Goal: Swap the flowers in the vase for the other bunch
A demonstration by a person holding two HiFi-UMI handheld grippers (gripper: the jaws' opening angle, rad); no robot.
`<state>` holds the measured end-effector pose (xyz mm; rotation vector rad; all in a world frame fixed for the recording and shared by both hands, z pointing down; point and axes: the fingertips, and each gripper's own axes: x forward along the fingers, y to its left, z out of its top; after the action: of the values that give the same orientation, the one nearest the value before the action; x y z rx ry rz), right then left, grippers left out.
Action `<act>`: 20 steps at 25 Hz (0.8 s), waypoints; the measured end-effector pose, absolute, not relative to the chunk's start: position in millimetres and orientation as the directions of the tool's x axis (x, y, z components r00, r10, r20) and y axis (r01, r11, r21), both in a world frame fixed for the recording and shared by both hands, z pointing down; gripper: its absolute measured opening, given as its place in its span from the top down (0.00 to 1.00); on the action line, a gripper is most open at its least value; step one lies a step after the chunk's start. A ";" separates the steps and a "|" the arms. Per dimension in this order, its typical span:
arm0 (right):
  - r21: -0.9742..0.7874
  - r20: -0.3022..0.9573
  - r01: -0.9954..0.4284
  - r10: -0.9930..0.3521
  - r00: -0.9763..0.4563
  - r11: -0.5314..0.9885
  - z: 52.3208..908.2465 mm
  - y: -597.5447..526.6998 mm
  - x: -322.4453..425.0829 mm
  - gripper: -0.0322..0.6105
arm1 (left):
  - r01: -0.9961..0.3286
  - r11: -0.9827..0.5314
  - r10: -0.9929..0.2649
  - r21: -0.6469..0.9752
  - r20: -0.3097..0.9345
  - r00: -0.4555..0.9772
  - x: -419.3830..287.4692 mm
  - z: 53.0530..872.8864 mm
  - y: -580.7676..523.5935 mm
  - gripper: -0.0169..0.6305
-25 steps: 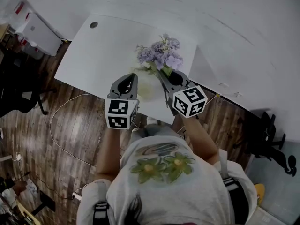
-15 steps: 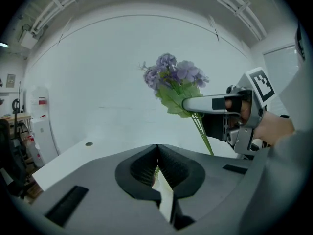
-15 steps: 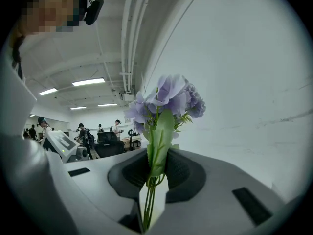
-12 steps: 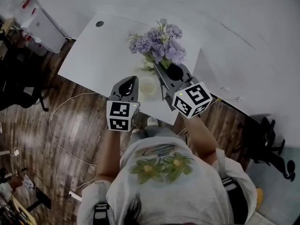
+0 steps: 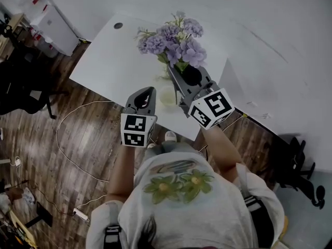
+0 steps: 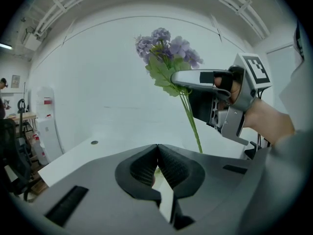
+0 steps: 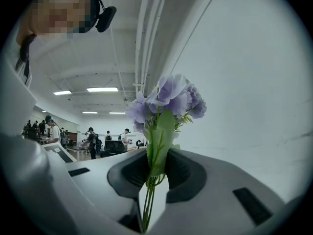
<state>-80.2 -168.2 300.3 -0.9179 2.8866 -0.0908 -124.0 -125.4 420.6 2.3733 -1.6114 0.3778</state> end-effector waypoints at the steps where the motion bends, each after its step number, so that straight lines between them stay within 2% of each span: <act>1: -0.084 -0.092 -0.568 -0.574 -0.813 0.819 299.8 -168.3 -82.2 0.83 | -0.934 -0.353 -0.870 0.058 0.347 0.350 -125.5 420.6 -125.0 0.95; 6: -0.066 -0.106 -0.556 -0.560 -0.821 0.828 301.9 -171.4 -89.4 0.83 | -0.940 -0.335 -0.874 0.060 0.352 0.334 -129.8 423.3 -124.0 0.95; 20: -0.092 -0.036 -0.514 -0.519 -0.854 0.853 349.6 -171.6 -98.4 0.83 | -0.950 -0.307 -0.877 0.051 0.372 0.304 -136.7 437.3 -123.5 0.95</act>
<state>-98.4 -171.6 349.6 -0.8279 2.9666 -0.1218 -136.7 -123.5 437.3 2.3117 -1.6644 0.4023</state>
